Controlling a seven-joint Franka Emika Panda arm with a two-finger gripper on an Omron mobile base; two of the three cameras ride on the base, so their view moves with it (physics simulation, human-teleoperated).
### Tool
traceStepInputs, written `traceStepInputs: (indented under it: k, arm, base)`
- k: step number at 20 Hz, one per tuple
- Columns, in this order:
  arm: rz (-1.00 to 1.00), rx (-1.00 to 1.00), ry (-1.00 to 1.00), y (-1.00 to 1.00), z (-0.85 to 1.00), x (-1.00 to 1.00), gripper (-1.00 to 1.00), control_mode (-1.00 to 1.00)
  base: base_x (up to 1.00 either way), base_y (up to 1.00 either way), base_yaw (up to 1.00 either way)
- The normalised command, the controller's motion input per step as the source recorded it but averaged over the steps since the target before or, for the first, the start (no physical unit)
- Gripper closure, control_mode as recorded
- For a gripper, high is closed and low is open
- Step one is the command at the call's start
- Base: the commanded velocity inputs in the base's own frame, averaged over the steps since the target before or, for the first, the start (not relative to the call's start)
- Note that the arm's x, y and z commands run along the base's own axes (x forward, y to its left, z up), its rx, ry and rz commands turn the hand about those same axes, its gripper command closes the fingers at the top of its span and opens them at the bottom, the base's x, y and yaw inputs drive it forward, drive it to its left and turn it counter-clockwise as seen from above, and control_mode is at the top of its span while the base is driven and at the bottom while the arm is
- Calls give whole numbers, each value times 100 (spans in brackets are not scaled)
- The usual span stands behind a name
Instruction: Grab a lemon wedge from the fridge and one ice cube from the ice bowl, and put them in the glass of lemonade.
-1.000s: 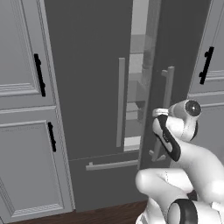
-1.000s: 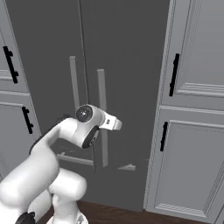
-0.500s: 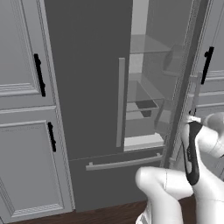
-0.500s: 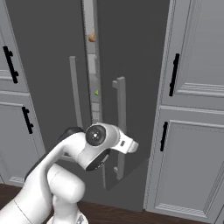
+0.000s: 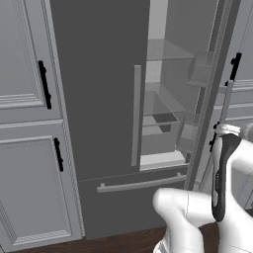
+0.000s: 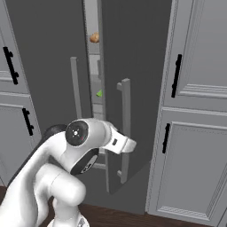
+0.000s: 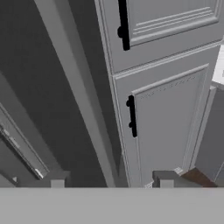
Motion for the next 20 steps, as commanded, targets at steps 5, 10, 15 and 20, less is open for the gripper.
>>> traceStepInputs:
  k: [5, 10, 15, 20]
  arm:
    - [4, -24, 8, 87, 93, -24, -100, -100]
    - [11, -41, 32, 100, 75, 33, -100, -100]
    - [1, -55, 63, 89, 9, 98, -100, -100]
    - [0, -52, 51, 19, -58, 100, -100, -100]
  base:
    - [0, 0, 0]
    - [0, 0, 0]
    - [0, 0, 0]
    - [0, 0, 0]
